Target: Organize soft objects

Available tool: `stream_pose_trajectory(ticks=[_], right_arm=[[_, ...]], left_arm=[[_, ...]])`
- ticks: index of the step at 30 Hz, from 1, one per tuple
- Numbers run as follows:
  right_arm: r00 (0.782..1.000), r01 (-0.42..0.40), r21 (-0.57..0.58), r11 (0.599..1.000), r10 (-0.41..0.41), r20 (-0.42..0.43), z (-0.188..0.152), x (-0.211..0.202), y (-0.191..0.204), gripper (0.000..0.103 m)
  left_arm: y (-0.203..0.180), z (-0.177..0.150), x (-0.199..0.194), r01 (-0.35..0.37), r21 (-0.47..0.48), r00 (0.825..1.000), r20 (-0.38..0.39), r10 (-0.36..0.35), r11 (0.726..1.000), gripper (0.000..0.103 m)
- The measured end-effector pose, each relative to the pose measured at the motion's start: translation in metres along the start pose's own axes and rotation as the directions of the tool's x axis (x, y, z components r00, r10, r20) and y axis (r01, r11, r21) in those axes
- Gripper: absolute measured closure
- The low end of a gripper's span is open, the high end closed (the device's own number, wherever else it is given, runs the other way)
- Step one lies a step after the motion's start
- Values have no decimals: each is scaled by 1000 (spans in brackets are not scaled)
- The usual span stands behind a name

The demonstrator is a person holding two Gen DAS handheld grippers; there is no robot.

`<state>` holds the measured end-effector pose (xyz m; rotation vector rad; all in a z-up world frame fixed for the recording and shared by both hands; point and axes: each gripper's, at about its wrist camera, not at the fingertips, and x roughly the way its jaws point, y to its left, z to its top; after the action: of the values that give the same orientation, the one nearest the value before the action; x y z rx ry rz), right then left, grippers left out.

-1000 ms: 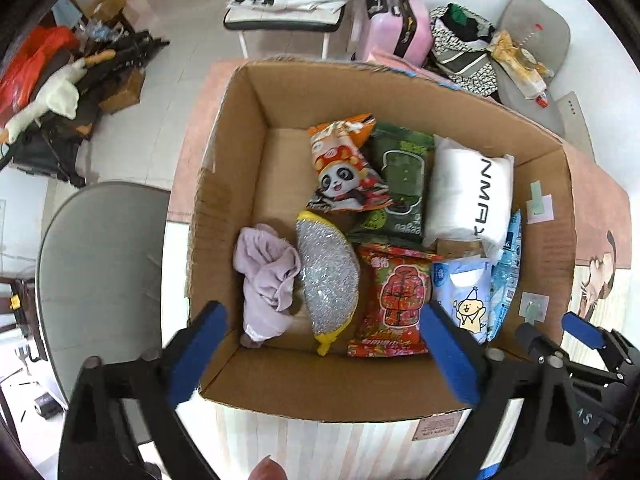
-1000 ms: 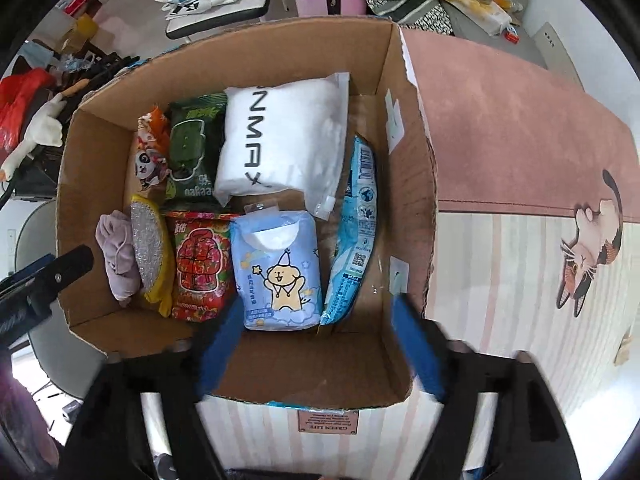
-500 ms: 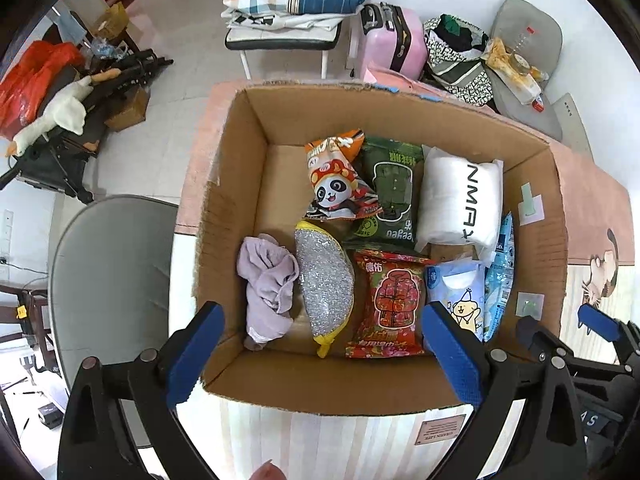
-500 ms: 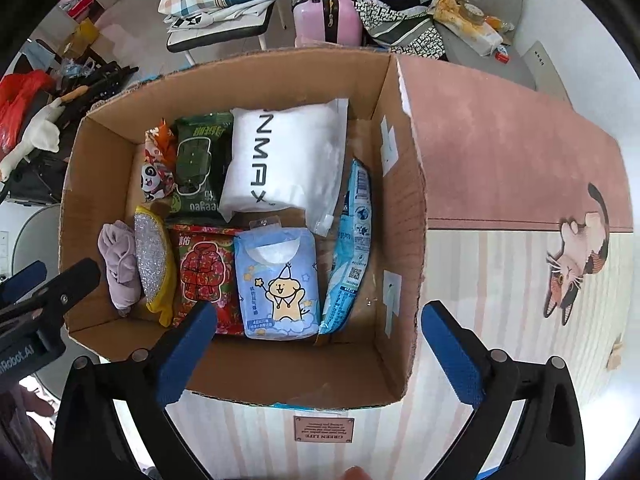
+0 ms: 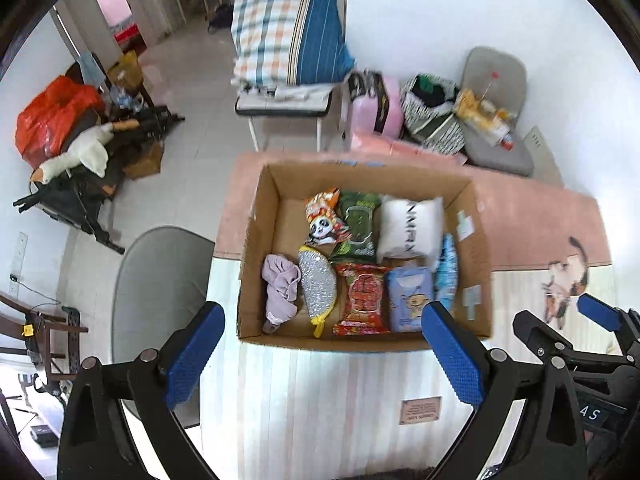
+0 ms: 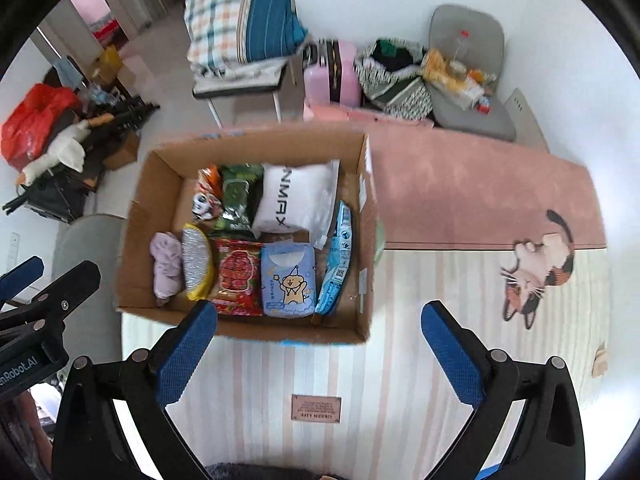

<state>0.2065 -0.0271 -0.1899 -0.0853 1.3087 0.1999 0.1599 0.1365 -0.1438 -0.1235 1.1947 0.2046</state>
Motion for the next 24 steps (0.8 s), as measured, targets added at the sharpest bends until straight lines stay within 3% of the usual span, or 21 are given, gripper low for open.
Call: stream_pose_trajectory(ticks=[6, 11, 24], right_arm=[[994, -16, 5, 1000, 16, 105, -22, -73, -6, 0], [985, -11, -1, 1000, 11, 170, -42, -123, -10, 0], [965, -3, -47, 999, 15, 262, -86, -204, -7, 0]], left_arm=[[-1, -14, -64, 4, 10, 996, 89, -5, 1000, 2], [1, -26, -97, 15, 8, 993, 118, -16, 1000, 2], [-3, -57, -154, 12, 15, 985, 175, -15, 1000, 2]])
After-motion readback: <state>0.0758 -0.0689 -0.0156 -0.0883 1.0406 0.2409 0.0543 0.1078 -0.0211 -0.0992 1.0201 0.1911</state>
